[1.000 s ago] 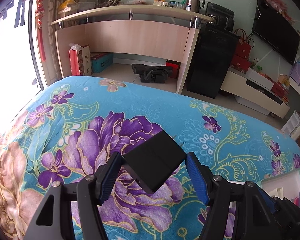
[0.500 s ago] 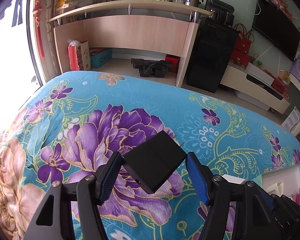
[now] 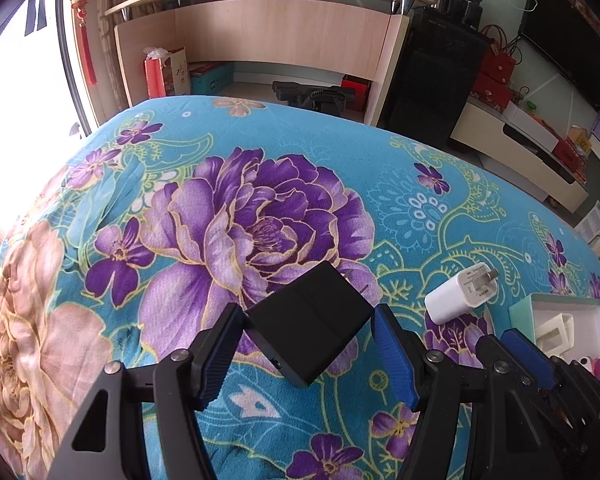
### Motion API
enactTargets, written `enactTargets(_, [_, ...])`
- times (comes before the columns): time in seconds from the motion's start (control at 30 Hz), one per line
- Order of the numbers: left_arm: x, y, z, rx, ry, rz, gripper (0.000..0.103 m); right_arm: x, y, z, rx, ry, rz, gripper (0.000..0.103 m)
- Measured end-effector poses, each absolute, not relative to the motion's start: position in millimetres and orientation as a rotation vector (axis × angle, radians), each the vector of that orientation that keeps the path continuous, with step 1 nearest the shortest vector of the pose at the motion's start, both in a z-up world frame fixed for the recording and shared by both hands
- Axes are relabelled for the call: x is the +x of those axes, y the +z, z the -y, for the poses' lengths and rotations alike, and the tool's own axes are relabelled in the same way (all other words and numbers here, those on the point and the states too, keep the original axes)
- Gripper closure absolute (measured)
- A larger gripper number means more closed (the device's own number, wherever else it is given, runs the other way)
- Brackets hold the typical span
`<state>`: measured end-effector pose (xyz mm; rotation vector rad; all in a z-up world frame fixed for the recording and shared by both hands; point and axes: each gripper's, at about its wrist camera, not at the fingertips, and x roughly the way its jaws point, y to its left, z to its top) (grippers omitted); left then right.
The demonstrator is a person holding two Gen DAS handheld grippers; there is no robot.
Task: Organize rigid objects
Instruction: 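Lift and carry the black block and white plug toward the white tray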
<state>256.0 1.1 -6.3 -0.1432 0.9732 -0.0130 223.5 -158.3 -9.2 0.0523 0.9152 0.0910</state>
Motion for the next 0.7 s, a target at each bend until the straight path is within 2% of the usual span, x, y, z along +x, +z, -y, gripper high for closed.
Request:
enactTargets(0.03, [255, -7, -3, -0.15, -0.008, -0.978, 0.034, 224, -8, 160, 0.063, 0.09, -0.909, 0.067])
enactTargets(0.07, [255, -8, -5, -0.155, -0.006, -0.982, 0.034, 225, -8, 161, 0.076, 0.093, -0.902, 0.061])
enactTargets(0.23, [257, -14, -10, -0.169, 0.008, -1.011, 0.034, 233, -10, 162, 0.098, 0.096, -0.885, 0.048])
enactTargets(0.4, [260, -18, -11, -0.171, 0.015, -1.031, 0.034, 242, -10, 157, 0.081, 0.109, -0.856, 0.041])
enactTargets(0.7, [263, -20, -11, -0.17, 0.017, -1.043, 0.034, 256, -20, 157, 0.074, 0.098, -0.855, 0.04])
